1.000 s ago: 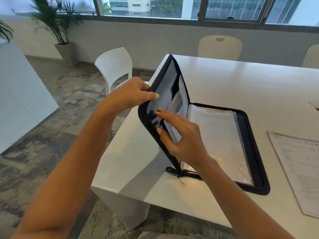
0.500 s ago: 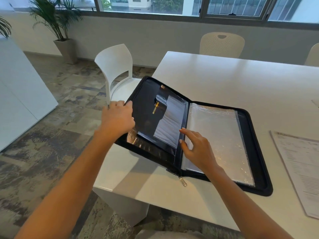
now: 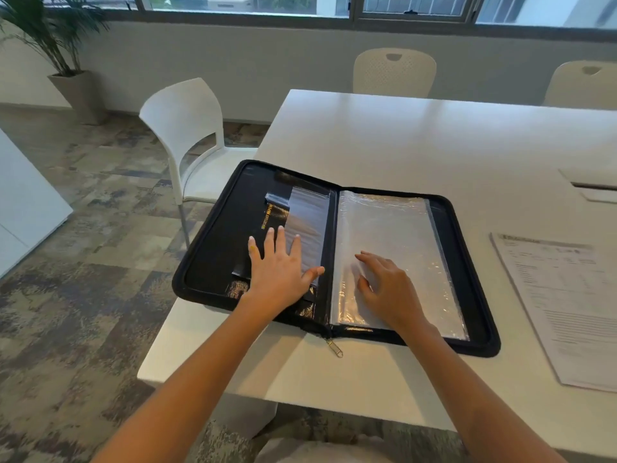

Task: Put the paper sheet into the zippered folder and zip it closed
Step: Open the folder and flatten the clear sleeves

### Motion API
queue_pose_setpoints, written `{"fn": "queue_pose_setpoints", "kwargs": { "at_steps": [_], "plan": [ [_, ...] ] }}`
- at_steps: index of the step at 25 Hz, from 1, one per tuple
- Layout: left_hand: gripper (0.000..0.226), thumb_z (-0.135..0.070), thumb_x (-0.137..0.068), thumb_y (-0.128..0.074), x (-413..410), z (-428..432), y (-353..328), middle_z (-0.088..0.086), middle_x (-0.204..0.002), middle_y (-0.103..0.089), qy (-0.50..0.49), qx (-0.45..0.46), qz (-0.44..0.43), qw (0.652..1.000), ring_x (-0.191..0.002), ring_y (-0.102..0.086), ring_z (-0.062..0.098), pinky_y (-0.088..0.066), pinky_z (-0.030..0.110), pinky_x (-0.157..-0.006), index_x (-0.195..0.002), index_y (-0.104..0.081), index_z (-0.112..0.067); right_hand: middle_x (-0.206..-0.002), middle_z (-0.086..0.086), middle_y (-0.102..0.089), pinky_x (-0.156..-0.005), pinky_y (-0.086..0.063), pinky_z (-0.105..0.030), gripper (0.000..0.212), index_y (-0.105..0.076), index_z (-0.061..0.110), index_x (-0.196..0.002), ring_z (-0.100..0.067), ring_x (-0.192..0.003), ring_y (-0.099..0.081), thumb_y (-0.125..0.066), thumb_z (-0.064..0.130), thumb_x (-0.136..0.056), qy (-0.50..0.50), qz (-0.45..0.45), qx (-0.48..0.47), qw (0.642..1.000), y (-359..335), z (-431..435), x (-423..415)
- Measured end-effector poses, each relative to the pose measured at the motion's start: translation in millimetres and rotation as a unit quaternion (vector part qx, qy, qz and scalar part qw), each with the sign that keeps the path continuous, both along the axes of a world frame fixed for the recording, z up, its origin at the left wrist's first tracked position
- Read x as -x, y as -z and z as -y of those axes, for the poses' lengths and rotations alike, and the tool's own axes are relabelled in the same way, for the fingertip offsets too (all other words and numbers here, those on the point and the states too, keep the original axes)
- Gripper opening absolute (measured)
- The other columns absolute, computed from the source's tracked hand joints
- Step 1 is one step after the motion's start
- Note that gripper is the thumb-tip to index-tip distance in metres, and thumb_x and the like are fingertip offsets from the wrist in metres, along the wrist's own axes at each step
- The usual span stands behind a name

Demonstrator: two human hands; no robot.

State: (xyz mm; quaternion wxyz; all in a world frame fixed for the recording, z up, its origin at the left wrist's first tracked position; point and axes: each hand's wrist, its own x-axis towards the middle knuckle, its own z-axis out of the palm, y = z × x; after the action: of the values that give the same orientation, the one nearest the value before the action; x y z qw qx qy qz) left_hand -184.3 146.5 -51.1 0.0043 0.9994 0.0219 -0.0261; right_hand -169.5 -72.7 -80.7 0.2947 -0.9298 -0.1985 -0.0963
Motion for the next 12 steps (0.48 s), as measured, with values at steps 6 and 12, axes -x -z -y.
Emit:
{"fn": "queue_pose_setpoints", "kwargs": {
  "at_steps": [6, 12],
  "plan": [
    [0.095, -0.078, -0.079, -0.005, -17, 40, 11, 0.016, -0.161, 0.007, 0.07, 0.051, -0.003, 0.996, -0.147, 0.01, 0.034, 0.004, 0.058, -0.114, -0.153, 0.003, -0.019, -0.146, -0.009, -0.048, -0.113, -0.03, -0.036, 0.048, -0.05, 0.011, -0.138, -0.025, -0.138, -0.041, -0.053, 0.034, -0.096, 0.041, -0.024, 0.066, 0.997, 3, 54, -3],
    [0.088, -0.075, -0.086, -0.015, -34, 92, 16, 0.016, -0.161, 0.008, 0.126, 0.074, -0.017, 0.989, -0.147, 0.011, 0.035, 0.003, 0.058, -0.115, -0.153, 0.001, -0.02, -0.146, -0.011, -0.048, -0.115, -0.026, -0.04, 0.047, -0.052, 0.01, -0.137, -0.024, -0.141, -0.035, -0.053, 0.035, -0.096, 0.107, -0.014, 0.084, 0.991, 1, 112, -2]
  ]
}}
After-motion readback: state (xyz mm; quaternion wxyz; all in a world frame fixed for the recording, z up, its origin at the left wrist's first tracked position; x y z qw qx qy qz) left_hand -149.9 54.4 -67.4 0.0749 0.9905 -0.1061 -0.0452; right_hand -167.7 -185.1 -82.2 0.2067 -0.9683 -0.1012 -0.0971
